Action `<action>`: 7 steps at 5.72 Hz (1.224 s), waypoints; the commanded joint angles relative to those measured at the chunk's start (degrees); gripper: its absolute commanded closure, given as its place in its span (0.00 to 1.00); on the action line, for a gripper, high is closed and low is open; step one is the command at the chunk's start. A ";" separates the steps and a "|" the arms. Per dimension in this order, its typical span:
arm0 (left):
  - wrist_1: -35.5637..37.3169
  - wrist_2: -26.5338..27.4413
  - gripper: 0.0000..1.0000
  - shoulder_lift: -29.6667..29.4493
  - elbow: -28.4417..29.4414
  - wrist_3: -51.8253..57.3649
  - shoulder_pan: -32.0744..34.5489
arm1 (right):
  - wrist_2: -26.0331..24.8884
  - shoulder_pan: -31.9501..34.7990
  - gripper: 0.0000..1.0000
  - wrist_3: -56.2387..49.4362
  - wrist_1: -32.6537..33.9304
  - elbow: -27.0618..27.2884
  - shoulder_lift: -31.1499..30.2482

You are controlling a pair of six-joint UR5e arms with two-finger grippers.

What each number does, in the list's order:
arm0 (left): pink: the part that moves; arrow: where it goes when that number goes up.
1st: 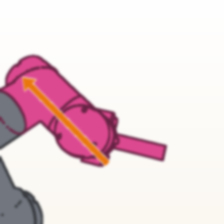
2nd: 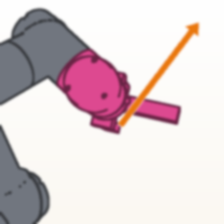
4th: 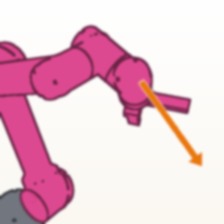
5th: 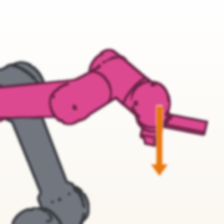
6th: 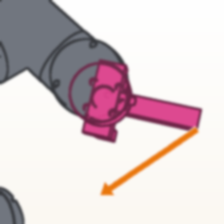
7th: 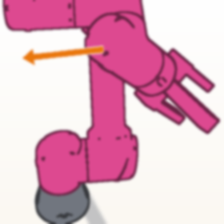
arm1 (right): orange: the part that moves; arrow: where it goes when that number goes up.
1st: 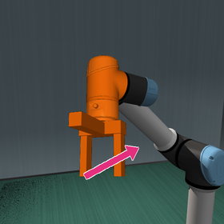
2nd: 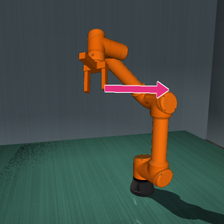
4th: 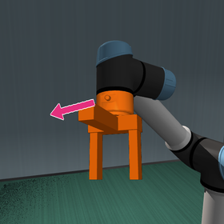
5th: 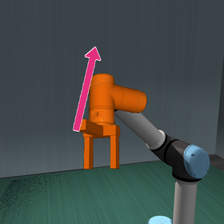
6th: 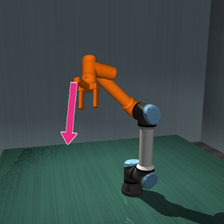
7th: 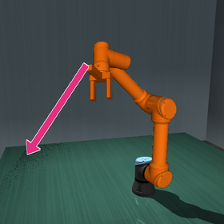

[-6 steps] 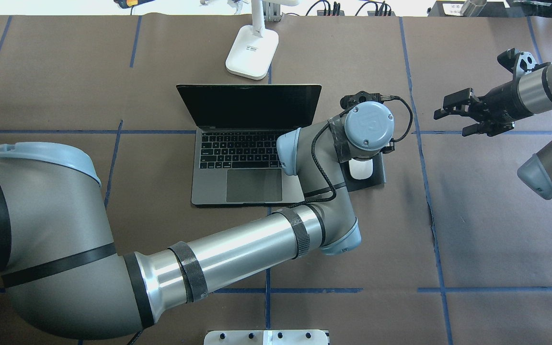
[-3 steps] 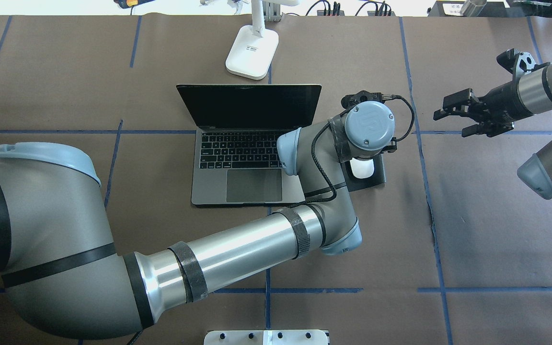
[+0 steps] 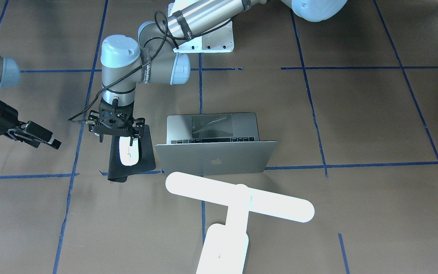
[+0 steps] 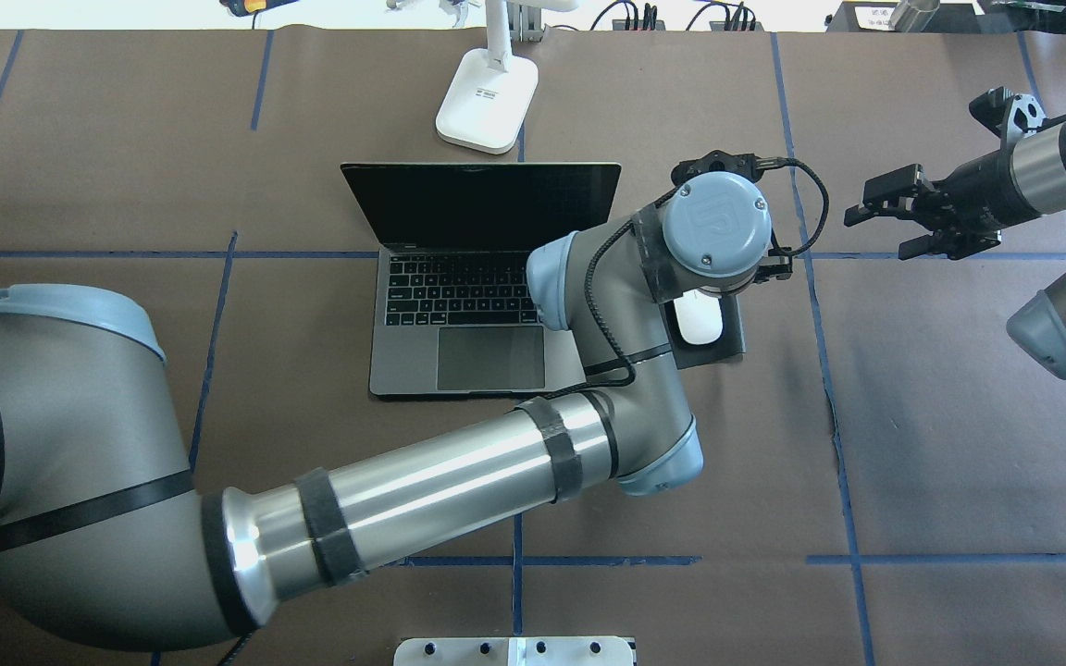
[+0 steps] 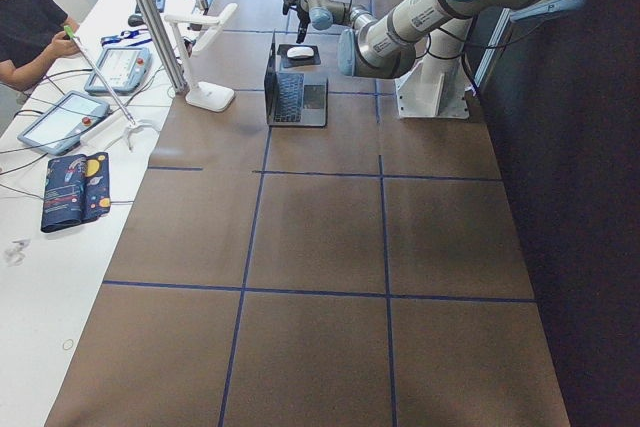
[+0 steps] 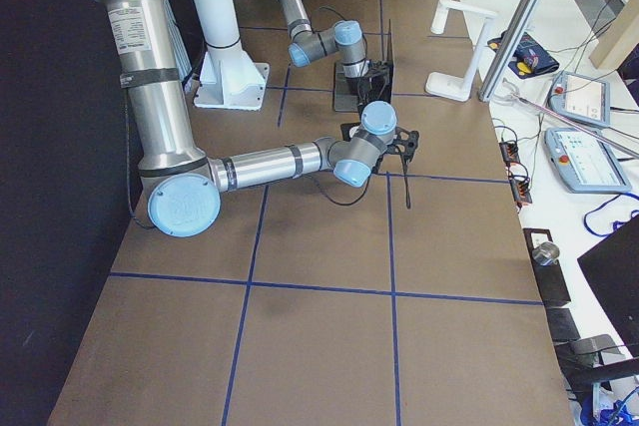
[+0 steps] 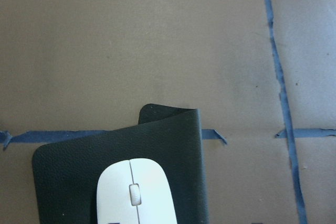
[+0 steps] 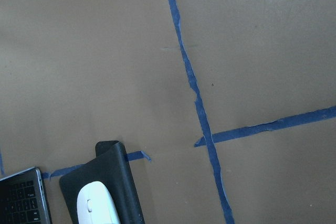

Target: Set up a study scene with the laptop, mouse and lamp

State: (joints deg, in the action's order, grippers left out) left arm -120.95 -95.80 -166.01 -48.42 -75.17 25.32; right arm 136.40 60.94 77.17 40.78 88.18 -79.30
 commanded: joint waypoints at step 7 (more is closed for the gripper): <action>24.53 -20.43 0.14 46.94 -62.82 22.82 15.86 | 3.53 10.85 0.00 -15.55 0.35 3.22 -11.01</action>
State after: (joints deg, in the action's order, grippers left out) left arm -96.67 -112.64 -124.74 -107.84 -57.60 37.57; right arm 139.94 70.12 68.60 41.02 91.15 -86.97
